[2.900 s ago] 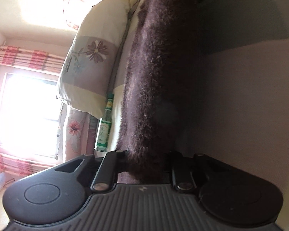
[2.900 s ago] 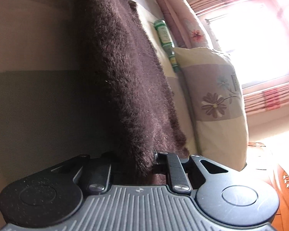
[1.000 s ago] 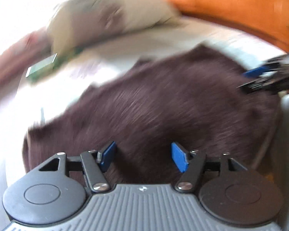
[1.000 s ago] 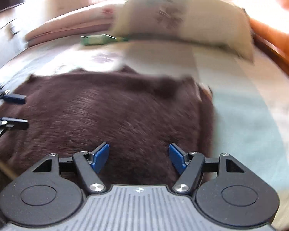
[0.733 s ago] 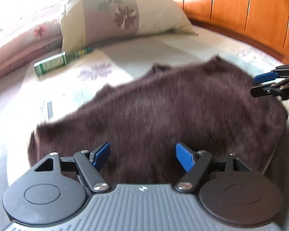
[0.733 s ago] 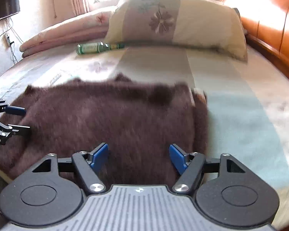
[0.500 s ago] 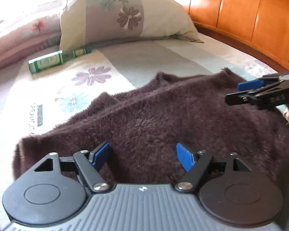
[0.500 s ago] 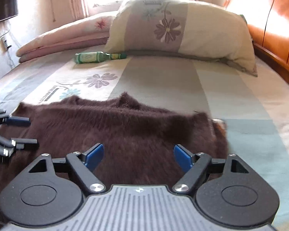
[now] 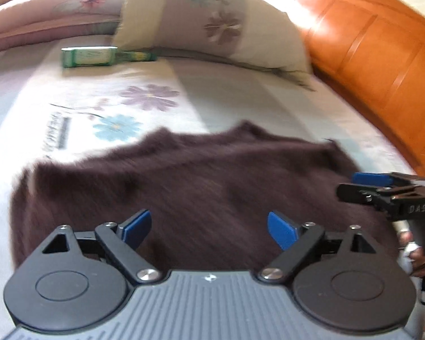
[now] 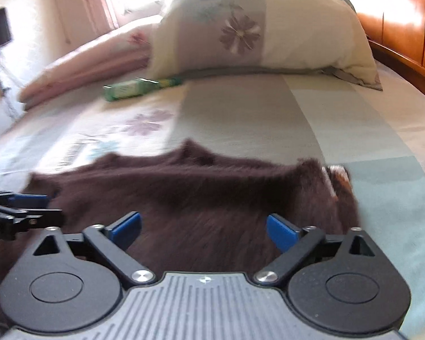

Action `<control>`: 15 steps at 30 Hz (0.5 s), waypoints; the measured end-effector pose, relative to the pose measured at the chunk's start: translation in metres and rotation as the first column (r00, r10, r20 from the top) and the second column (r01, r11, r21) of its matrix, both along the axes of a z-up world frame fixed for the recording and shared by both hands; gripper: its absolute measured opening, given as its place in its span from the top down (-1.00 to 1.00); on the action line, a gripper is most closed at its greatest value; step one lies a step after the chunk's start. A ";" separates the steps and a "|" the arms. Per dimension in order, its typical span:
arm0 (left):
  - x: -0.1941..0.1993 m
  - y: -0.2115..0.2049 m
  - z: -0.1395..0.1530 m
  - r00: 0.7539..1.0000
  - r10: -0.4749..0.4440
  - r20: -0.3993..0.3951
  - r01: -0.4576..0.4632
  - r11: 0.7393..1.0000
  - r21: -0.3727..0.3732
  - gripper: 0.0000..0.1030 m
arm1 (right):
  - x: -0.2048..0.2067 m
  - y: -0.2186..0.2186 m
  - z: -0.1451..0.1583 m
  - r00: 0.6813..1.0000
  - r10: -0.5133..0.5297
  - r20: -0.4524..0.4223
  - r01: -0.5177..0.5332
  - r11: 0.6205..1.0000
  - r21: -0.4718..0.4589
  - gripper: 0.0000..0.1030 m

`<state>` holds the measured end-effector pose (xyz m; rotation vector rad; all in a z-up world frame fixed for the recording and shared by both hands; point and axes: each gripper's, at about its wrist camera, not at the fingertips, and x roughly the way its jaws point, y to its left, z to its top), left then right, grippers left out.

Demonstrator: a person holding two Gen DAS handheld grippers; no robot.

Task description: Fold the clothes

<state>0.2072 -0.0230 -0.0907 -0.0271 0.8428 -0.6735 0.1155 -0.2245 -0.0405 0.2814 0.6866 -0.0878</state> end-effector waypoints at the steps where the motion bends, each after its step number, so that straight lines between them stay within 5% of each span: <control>1: -0.008 0.000 -0.002 1.000 -0.014 -0.002 0.014 1.000 -0.015 -0.78 | -0.009 0.002 -0.001 1.000 0.015 0.007 -0.015 1.000 0.009 -1.00; 5: -0.016 0.005 -0.022 0.996 0.088 -0.006 -0.087 0.991 0.101 -0.76 | -0.031 -0.006 -0.017 0.999 -0.011 -0.037 0.012 0.999 0.037 -1.00; 9: -0.007 0.037 -0.008 0.986 0.157 -0.051 -0.157 0.988 0.003 -0.76 | -0.053 -0.023 -0.018 0.999 -0.043 -0.021 0.045 0.996 0.081 -1.00; 12: 0.002 0.049 0.005 0.982 0.191 -0.009 -0.191 0.982 0.003 -0.77 | -0.056 -0.019 -0.015 0.999 -0.045 -0.024 0.046 0.998 0.052 -1.00; 15: 0.018 0.063 -0.006 0.970 0.237 -0.054 -0.237 0.971 0.017 -0.78 | -0.053 -0.013 -0.018 0.999 -0.034 -0.034 0.035 0.999 0.017 -1.00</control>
